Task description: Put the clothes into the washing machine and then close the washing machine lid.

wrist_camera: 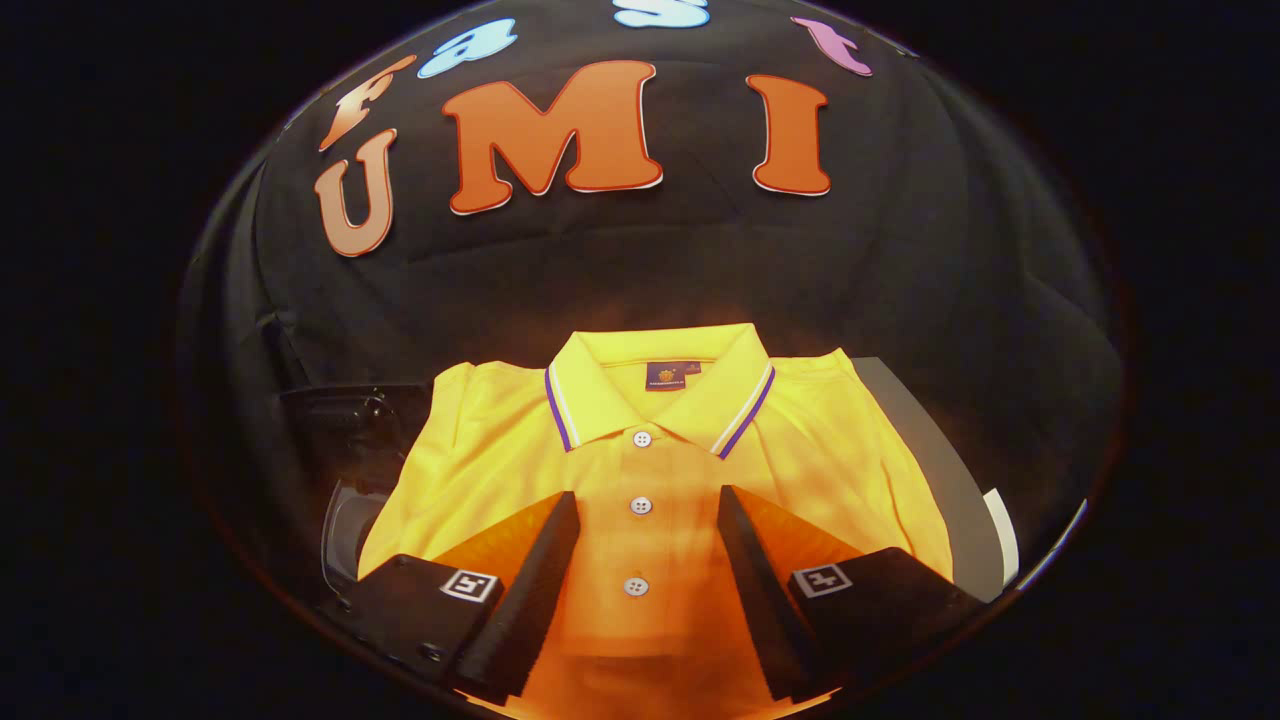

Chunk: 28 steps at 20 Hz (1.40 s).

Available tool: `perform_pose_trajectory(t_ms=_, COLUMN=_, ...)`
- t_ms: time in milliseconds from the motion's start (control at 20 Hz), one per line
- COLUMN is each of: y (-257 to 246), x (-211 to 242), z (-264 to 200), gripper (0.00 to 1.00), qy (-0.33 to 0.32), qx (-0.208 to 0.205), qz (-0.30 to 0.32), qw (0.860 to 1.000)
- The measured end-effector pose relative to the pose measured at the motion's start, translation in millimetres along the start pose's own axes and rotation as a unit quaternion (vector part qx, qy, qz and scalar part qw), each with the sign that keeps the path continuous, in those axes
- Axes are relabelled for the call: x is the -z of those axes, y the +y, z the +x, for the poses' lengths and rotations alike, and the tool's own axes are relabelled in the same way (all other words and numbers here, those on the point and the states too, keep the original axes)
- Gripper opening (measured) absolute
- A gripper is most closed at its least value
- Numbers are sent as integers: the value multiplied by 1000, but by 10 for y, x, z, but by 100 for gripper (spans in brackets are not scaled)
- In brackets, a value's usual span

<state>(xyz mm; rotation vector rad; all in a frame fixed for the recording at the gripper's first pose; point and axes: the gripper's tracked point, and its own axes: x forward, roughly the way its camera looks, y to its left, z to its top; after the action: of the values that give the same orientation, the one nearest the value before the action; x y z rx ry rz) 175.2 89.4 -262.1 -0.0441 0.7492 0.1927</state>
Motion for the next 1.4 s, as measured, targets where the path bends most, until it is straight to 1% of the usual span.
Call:
perform_pose_trajectory(t_ms=50, y=0, x=7, z=0, gripper=83, qy=5, qx=2, qz=-5, qw=1000)
perform_pose_trajectory(t_ms=100, y=33, x=12, z=-9, gripper=82, qy=14, qx=-6, qz=-10, qw=1000)
perform_pose_trajectory(t_ms=200, y=106, x=-25, z=0, gripper=49, qy=18, qx=-19, qz=6, qw=1000)
perform_pose_trajectory(t_ms=250, y=106, x=8, z=-1, gripper=38, qy=29, qx=-24, qz=6, qw=999)
perform_pose_trajectory(t_ms=400, y=135, x=21, z=18, gripper=22, qy=46, qx=-20, qz=22, qw=998)
perform_pose_trajectory(t_ms=450, y=130, x=12, z=-15, gripper=14, qy=42, qx=-19, qz=26, qw=999)
perform_pose_trajectory(t_ms=550, y=148, x=-42, z=-15, gripper=8, qy=10, qx=-33, qz=52, qw=998)
perform_pose_trajectory(t_ms=600, y=161, x=-64, z=-49, gripper=8, qy=-6, qx=-47, qz=84, qw=995)
perform_pose_trajectory(t_ms=700, y=191, x=-132, z=-99, gripper=8, qy=-29, qx=-65, qz=168, qw=983)
perform_pose_trajectory(t_ms=750, y=201, x=-127, z=-126, gripper=8, qy=-24, qx=-75, qz=197, qw=977)
perform_pose_trajectory(t_ms=800, y=233, x=-182, z=-178, gripper=8, qy=-33, qx=-88, qz=213, qw=972)
perform_pose_trajectory(t_ms=900, y=304, x=-349, z=-337, gripper=8, qy=-64, qx=-108, qz=210, qw=970)
perform_pose_trajectory(t_ms=950, y=431, x=-356, z=-439, gripper=8, qy=-79, qx=-118, qz=203, qw=969)
perform_pose_trajectory(t_ms=1150, y=928, x=-640, z=-887, gripper=8, qy=-121, qx=-161, qz=173, qw=964)
perform_pose_trajectory(t_ms=1250, y=1179, x=-721, z=-1037, gripper=8, qy=-134, qx=-177, qz=161, qw=962)
perform_pose_trajectory(t_ms=1350, y=1447, x=-735, z=-1080, gripper=8, qy=-120, qx=-183, qz=150, qw=964)
perform_pose_trajectory(t_ms=1400, y=1593, x=-713, z=-1123, gripper=8, qy=-120, qx=-194, qz=146, qw=963)
